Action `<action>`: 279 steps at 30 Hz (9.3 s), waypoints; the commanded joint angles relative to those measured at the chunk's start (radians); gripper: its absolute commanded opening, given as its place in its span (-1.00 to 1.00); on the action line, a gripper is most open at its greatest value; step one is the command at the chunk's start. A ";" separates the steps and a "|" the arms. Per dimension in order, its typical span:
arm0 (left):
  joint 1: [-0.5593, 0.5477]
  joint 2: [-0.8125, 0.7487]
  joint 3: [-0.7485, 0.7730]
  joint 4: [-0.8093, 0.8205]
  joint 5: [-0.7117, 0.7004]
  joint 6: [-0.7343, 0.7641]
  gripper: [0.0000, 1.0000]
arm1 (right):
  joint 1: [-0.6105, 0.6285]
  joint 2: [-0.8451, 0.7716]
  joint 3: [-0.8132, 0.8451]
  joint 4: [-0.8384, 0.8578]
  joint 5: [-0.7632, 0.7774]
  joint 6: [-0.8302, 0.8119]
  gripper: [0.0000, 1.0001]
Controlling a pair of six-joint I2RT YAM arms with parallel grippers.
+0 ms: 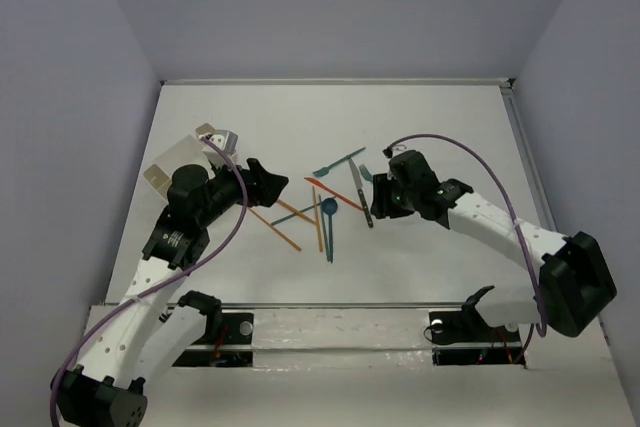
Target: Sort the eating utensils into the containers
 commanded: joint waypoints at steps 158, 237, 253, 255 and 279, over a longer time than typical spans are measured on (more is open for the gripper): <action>0.220 0.817 0.531 0.406 -0.976 0.201 -1.00 | 0.332 -0.270 -0.324 0.609 0.121 -0.076 0.73; 0.220 -0.131 -0.072 0.044 0.128 -0.049 0.98 | 0.058 0.163 0.079 0.184 -0.078 -0.194 -0.04; 0.202 -0.102 -0.074 0.073 0.168 -0.034 0.98 | 0.018 0.515 0.326 0.086 -0.121 -0.340 0.02; 0.202 -0.102 -0.074 0.073 0.167 -0.032 0.98 | 0.018 0.535 0.337 0.081 -0.122 -0.349 -0.03; 0.202 -0.093 -0.074 0.088 0.172 -0.038 0.98 | 0.018 0.660 0.380 0.044 -0.173 -0.386 -0.40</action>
